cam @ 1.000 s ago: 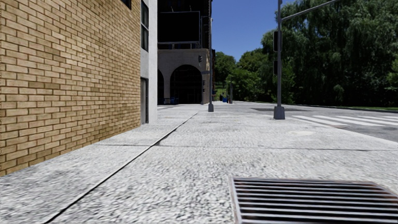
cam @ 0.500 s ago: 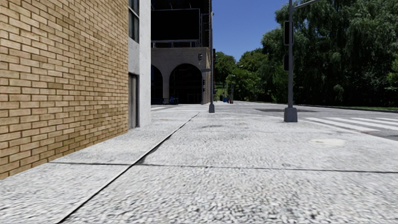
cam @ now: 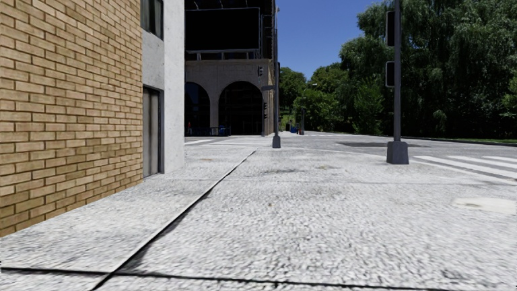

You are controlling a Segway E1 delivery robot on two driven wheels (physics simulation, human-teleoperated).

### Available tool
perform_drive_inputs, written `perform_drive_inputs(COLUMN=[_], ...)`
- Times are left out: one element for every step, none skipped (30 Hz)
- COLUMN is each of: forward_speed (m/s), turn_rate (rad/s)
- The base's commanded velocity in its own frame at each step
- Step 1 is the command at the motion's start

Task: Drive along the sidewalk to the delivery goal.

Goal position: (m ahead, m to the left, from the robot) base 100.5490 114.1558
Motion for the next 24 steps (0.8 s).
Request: perform_drive_inputs(forward_speed=[2.0,2.0,2.0,2.0,2.0,2.0,2.0,2.0,2.0,2.0,2.0,2.0,2.0,2.0,2.0,2.0,2.0,2.0,2.0,2.0,2.0,2.0,2.0,2.0], turn_rate=[0.0,0.0,0.0,0.0,0.0,0.0,0.0,0.0,0.0,0.0,0.0,0.0,0.0,0.0,0.0,0.0,0.0,0.0,0.0,0.0,0.0,0.0,0.0,0.0])
